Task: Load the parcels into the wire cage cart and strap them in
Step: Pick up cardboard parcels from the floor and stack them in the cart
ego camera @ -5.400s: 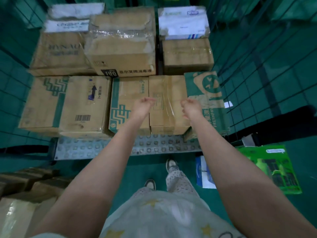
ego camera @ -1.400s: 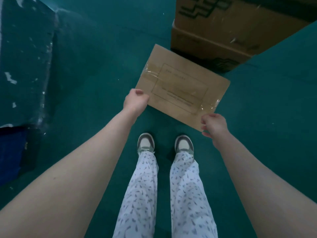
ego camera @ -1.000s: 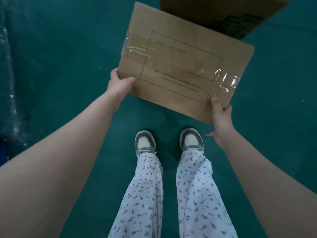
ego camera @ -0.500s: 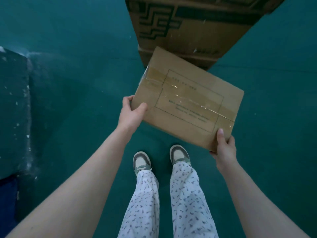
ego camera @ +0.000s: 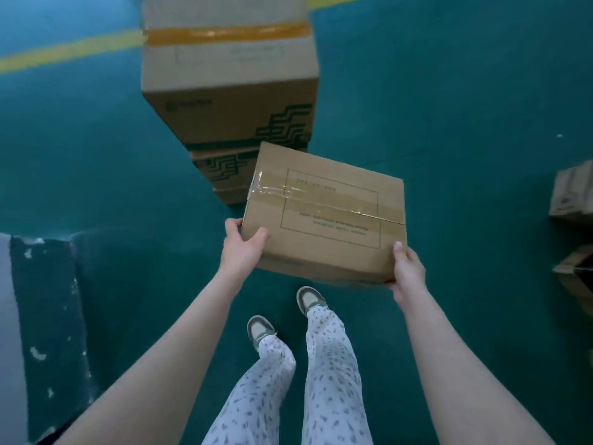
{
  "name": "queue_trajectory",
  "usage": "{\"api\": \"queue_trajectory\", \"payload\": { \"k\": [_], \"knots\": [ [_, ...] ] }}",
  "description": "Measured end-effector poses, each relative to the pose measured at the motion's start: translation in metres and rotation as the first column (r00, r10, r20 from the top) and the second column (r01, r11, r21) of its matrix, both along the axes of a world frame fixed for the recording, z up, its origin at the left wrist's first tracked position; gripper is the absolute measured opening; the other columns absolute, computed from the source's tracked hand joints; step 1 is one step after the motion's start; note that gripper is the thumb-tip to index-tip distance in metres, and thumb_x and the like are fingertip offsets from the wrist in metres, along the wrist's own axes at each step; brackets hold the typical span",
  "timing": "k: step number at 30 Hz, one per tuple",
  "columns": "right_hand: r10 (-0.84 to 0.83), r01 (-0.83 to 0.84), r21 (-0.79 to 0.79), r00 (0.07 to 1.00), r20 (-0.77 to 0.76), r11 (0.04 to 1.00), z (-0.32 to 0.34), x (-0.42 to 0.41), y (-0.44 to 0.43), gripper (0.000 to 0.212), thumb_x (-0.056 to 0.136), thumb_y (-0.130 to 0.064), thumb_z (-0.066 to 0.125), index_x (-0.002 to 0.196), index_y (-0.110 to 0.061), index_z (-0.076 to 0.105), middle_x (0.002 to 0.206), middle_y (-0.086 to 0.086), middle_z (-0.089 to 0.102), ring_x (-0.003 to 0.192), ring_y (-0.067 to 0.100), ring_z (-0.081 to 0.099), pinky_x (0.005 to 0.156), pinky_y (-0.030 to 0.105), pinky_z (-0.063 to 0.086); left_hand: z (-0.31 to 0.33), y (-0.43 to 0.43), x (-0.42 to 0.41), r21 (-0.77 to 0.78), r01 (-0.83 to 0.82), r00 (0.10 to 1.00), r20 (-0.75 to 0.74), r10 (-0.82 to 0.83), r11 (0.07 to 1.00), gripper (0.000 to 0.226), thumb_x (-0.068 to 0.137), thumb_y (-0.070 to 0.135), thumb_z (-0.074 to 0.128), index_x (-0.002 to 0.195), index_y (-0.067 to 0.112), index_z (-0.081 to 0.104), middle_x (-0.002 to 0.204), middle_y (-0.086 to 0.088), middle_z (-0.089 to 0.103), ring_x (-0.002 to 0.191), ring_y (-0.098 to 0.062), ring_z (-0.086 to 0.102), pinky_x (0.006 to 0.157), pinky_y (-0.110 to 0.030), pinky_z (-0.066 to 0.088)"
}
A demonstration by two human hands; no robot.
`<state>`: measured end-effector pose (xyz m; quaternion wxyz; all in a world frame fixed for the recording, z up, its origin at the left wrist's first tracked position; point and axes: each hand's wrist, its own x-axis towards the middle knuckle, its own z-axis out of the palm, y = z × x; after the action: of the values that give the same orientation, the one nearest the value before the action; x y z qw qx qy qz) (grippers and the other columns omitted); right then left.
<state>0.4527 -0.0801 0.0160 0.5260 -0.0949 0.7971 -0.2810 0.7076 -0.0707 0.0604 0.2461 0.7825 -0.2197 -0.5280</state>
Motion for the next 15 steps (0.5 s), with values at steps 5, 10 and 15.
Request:
{"api": "queue_trajectory", "payload": {
  "k": [5,10,15],
  "knots": [
    [-0.160,0.161,-0.090,0.987,0.014,0.983,0.078,-0.042,0.031,0.046,0.098,-0.036,0.046,0.141,-0.020,0.043,0.141,0.001,0.046,0.129,0.026,0.044,0.107,0.048,0.037,0.078,0.001,-0.044,-0.089,0.149,0.989,0.008,-0.149,0.985,0.034,0.091,0.029,0.053,0.116,0.024,0.031,0.114,0.000,0.048,0.102,-0.023,0.052,0.095,-0.045,0.048],
    [-0.279,0.278,-0.166,0.960,0.016,0.946,0.135,-0.089,0.061,0.044,0.097,-0.037,0.047,0.138,-0.020,0.046,0.139,0.002,0.050,0.126,0.027,0.047,0.106,0.051,0.038,0.137,-0.002,-0.095,-0.171,0.302,0.952,0.006,-0.306,0.938,0.031,0.093,0.030,0.050,0.116,0.023,0.030,0.103,0.004,0.047,0.086,-0.014,0.053,0.085,-0.036,0.050],
    [-0.397,0.388,-0.237,0.918,0.012,0.890,0.179,-0.143,0.090,0.037,0.100,-0.031,0.044,0.134,-0.018,0.047,0.120,0.001,0.053,0.107,0.022,0.050,0.099,0.044,0.044,0.177,-0.004,-0.160,-0.222,0.420,0.905,0.029,-0.425,0.880,0.037,0.093,0.032,0.051,0.121,0.018,0.031,0.105,0.001,0.047,0.087,-0.016,0.052,0.088,-0.039,0.050]
  ]
}}
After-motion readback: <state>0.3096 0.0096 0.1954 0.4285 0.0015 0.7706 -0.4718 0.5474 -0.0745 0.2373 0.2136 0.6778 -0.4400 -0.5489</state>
